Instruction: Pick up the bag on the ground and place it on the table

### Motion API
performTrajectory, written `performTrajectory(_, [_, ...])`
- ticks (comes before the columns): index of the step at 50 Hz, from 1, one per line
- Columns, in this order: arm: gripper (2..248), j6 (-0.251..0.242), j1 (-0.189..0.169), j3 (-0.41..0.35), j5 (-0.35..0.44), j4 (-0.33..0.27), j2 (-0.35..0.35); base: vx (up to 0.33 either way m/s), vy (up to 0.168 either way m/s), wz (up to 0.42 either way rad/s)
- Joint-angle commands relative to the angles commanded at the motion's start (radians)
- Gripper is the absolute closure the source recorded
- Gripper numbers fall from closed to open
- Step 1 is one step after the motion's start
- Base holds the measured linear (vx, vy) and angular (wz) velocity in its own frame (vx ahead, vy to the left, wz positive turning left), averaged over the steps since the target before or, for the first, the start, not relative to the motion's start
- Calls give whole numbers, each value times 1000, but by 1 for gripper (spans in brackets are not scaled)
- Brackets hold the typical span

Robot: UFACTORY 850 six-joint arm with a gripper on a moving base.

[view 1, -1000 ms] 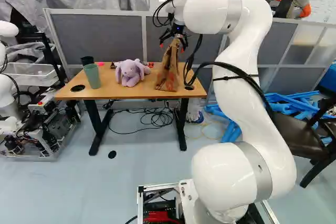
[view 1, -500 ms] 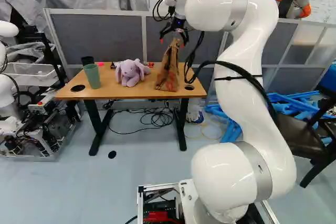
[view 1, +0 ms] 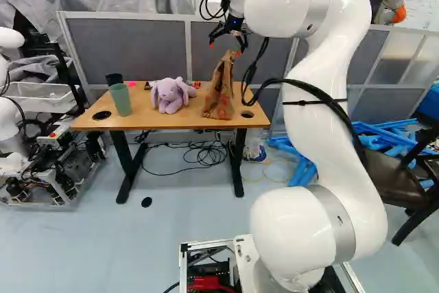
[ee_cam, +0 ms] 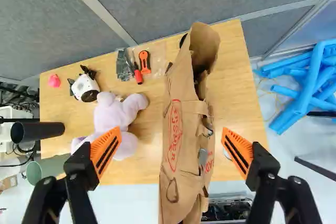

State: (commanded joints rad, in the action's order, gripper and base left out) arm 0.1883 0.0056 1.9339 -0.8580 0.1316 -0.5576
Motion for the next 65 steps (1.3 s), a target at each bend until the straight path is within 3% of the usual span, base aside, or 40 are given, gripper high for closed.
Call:
performTrajectory(37, [3,0,0,6,0,0,17,-27,0,1])
performTrajectory(65, [3,0,0,6,0,0,17,-241,2,24])
